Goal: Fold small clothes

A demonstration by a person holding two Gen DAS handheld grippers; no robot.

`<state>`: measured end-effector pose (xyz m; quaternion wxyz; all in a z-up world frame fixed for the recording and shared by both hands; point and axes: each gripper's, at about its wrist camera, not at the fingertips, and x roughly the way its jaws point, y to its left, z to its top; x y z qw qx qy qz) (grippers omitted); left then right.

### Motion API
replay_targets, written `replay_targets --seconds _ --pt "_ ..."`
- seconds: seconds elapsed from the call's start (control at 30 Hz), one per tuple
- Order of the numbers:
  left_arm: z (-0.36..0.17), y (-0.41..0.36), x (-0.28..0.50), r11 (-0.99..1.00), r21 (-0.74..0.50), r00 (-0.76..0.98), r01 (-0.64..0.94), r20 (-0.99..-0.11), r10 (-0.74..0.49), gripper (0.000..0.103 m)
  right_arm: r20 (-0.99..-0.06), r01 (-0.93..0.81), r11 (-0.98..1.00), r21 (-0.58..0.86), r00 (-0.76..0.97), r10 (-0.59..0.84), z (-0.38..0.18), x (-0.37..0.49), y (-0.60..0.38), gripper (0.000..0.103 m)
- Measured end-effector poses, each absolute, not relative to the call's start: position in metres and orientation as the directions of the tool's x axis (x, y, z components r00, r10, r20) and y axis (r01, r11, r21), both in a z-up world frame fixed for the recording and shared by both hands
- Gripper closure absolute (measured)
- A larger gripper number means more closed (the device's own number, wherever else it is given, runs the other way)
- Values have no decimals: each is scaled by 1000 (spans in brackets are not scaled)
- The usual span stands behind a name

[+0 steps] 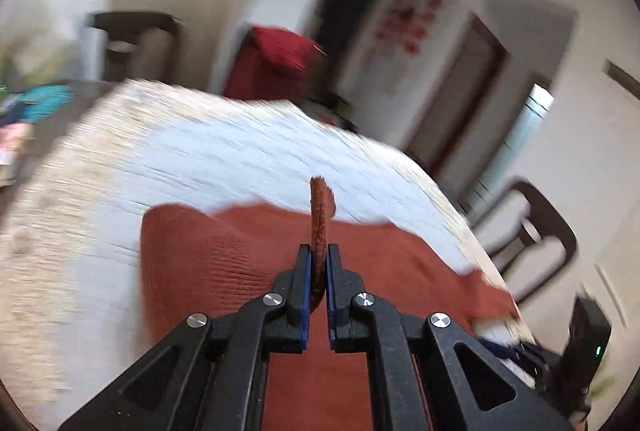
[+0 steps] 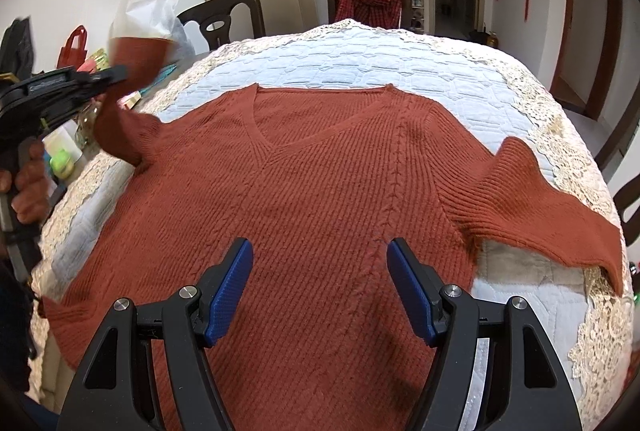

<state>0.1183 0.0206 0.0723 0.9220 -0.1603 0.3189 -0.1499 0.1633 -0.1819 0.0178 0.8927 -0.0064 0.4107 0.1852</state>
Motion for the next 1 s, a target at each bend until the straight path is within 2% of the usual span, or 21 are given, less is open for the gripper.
replay_targets --seconds 0.13,0.17,0.2,0.27,0.37,0.47,0.57,0.7,0.77,0.83,0.9,0.93,0.97,1.0 --pt "46 -8 125 880 -416 654 231 -603 -457 94 -742 -318 934 164 584 329 17 164 -189 33" --pt "44 -9 122 879 -415 647 235 -608 -460 91 -742 -317 933 172 582 334 17 165 -191 33" --pt "46 -9 117 876 -417 648 241 -603 -465 87 -741 -314 931 184 578 342 17 166 -192 33" --pt "50 1 106 874 -425 671 237 -578 -463 68 -739 -315 927 206 571 358 17 168 -193 33" --pt "63 30 89 900 -398 738 178 -550 -390 65 -728 -323 908 267 550 409 17 176 -190 33" --pt "60 60 93 934 -351 773 68 -573 -271 65 -717 -339 883 324 520 463 17 186 -181 33" --pt "51 86 92 935 -355 770 -19 -601 -213 65 -708 -371 855 362 488 511 16 200 -165 35" --pt "40 98 93 934 -354 766 -50 -613 -191 65 -737 -387 842 376 426 525 2 222 -142 46" --pt "37 98 94 934 -354 763 -46 -616 -196 65 -756 -378 843 383 396 521 -7 228 -136 57" --pt "33 96 95 936 -350 760 -40 -618 -199 65 -762 -377 845 379 391 516 -11 233 -130 62" --pt "32 96 95 936 -350 759 -34 -619 -203 65 -766 -382 850 363 398 505 -10 234 -126 74" --pt "31 96 97 936 -351 758 -32 -619 -206 65 -766 -382 849 366 394 508 -11 235 -126 87" --pt "31 96 97 936 -352 757 -30 -619 -209 65 -766 -382 847 370 390 510 -11 236 -126 94" --pt "32 97 96 935 -353 759 -27 -616 -211 65 -765 -385 845 371 388 513 -10 238 -126 94"
